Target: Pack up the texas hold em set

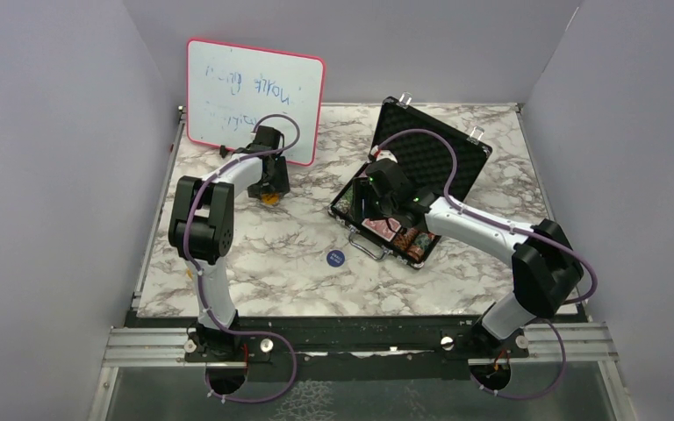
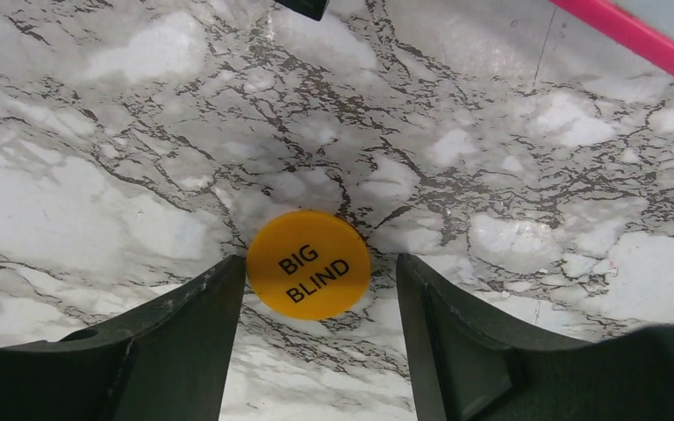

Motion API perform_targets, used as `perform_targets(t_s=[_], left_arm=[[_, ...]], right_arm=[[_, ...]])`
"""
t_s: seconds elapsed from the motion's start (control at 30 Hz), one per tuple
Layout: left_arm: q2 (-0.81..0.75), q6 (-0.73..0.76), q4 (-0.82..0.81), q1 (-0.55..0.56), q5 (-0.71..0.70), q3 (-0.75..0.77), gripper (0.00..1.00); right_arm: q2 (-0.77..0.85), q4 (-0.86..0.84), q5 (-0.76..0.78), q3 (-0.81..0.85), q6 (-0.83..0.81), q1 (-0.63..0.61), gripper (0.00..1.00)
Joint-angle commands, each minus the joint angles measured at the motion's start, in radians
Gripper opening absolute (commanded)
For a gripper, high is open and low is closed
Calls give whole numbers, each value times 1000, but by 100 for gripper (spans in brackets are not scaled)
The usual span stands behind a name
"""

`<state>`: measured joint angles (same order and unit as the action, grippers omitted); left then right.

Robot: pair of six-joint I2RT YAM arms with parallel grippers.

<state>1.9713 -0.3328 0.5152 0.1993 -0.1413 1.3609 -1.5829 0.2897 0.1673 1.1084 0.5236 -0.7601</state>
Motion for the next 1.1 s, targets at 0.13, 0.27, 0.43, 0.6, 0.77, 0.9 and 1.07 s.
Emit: perform_targets(t_s=[0.13,0.27,0.43,0.6,0.77,0.9,1.07], left_arm=[[56,0,13,-4,17,-32,58],[36,-8,8,-4,39,-52,53],[-36,-22,5,20,61,-86,53],[-146,-50,6,80,91,-132,54],[-262,-74,6,157,141,-160,54],[-361,-73,-7,238,176,-151,54],[-387,-45,-91,328,310,-128,54]], right_arm=[[15,-27,51,1,-6,-2,64],[43,-13,79,-11,14,-2,63],[65,19,124,-11,47,-1,62],[93,71,198,-7,95,6,62],[138,143,261,-26,168,35,62],[195,206,309,-63,250,73,63],[287,314,398,-118,384,104,63]])
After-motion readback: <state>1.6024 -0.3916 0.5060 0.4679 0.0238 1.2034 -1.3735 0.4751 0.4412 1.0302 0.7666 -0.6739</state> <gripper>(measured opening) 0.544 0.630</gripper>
